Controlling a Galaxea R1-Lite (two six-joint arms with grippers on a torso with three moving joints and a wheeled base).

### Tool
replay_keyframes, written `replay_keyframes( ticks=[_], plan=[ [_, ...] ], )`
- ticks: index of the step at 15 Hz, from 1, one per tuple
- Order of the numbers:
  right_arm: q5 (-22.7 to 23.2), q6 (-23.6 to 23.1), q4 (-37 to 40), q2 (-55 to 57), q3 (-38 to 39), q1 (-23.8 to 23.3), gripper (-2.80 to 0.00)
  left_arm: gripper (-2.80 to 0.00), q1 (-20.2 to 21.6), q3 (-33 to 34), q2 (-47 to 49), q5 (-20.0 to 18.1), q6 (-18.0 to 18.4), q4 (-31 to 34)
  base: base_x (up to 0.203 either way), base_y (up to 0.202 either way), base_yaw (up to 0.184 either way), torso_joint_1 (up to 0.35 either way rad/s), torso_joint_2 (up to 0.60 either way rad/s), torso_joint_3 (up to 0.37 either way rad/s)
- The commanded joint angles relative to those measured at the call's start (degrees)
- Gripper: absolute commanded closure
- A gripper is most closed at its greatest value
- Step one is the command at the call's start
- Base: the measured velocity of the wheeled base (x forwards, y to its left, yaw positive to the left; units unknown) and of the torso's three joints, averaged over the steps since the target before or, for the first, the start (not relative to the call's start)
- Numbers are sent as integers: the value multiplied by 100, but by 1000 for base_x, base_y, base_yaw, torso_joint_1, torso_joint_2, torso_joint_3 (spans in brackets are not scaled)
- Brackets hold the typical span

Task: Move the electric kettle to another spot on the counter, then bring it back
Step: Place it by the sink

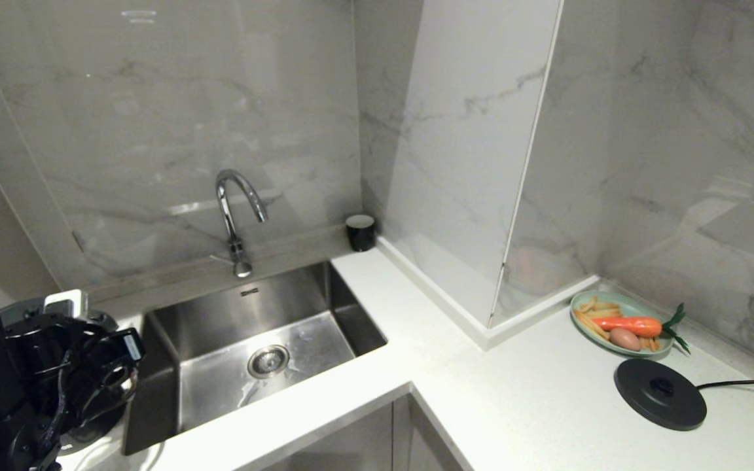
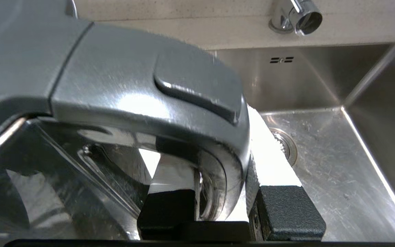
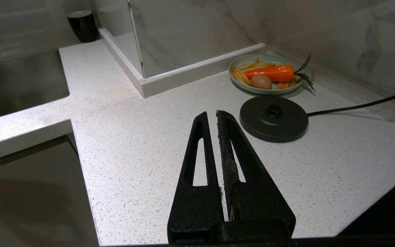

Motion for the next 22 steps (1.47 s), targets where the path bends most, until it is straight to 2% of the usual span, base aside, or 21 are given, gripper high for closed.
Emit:
replay_keyframes(
  ticks=[1,5,6,14,22],
  plan=[
    [1,-3,1,0,0,0,0,0,3,-8,15,8,-1,-18,0,0,0,0,0,0],
    [1,-3,1,0,0,0,0,0,3,-17,21,8,-19,-18,0,0,0,0,0,0],
    [1,-3,1,0,0,0,0,-280,3,-8,21,-1,-19,-18,0,0,0,0,0,0],
    [1,-3,1,0,0,0,0,-280,-29,42,-157,12,-19,-18,0,0,0,0,0,0],
    [1,-3,1,5,0,0,0,-280,-199,631,-451,-50,-19,-18,0,0,0,0,0,0]
  ],
)
